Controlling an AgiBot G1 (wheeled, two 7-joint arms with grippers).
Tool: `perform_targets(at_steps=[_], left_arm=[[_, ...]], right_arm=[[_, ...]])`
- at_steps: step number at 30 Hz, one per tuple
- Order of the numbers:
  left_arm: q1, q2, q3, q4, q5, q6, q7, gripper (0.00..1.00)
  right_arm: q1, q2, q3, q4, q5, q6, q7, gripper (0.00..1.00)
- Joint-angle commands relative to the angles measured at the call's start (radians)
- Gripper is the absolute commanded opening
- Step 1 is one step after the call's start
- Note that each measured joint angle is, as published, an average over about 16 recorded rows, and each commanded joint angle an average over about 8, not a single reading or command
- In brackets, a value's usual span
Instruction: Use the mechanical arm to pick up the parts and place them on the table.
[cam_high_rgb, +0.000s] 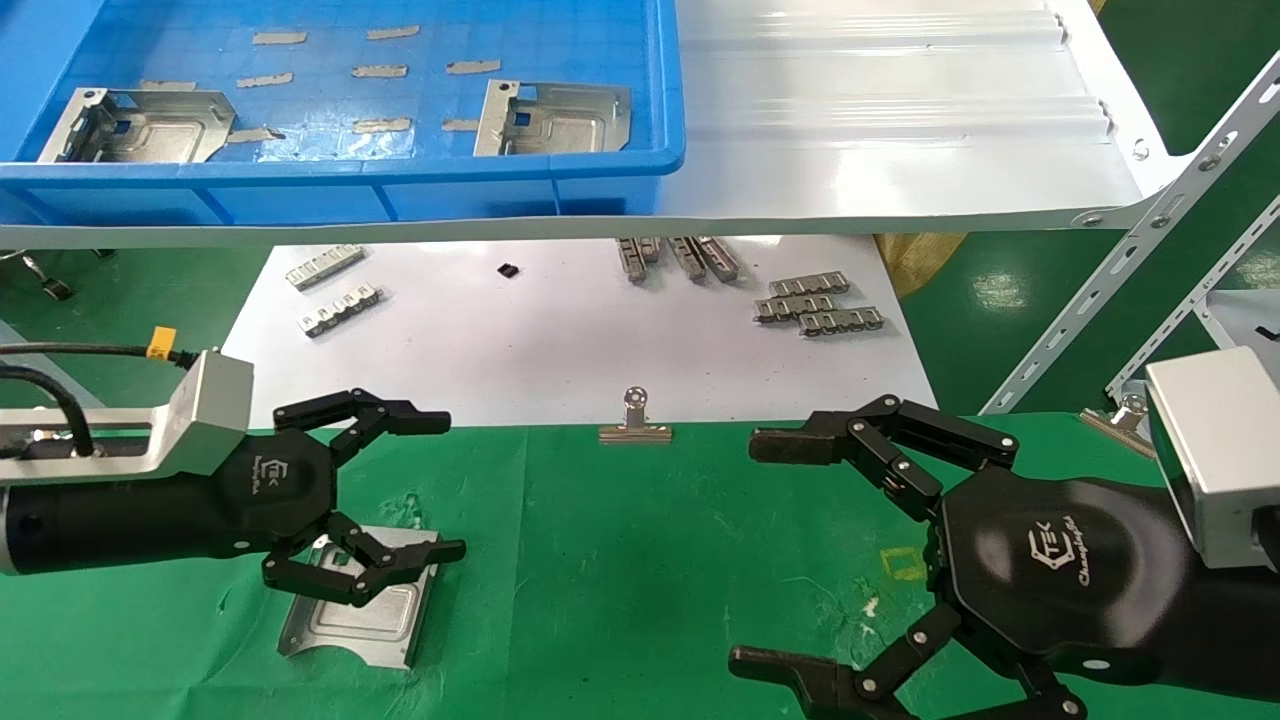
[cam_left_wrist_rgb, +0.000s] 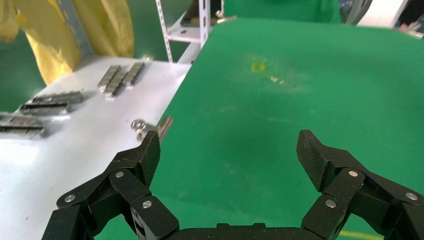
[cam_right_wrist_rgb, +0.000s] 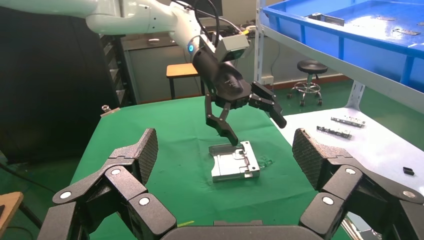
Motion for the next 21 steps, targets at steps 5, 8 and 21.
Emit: perform_targets(at_steps=[5,8,21], left_arm=[[0.06,-0.021,-0.081,-0.102,-0.006,-0.011,-0.064,1.0],[0.09,-0.031,-0.122,-0.153,-0.009,-0.016,-0.095,1.0],[0.219,-0.077,-0.299,-0.374,-0.022,-0.039,-0.233,1.0]], right_arm=[[0.0,0.0,0.0,0.0,0.0,0.0,0.0,1.0],[0.0,0.0,0.0,0.0,0.0,0.0,0.0,1.0],[0.0,0.0,-0.001,0.0,0.001,0.0,0.0,1.0]])
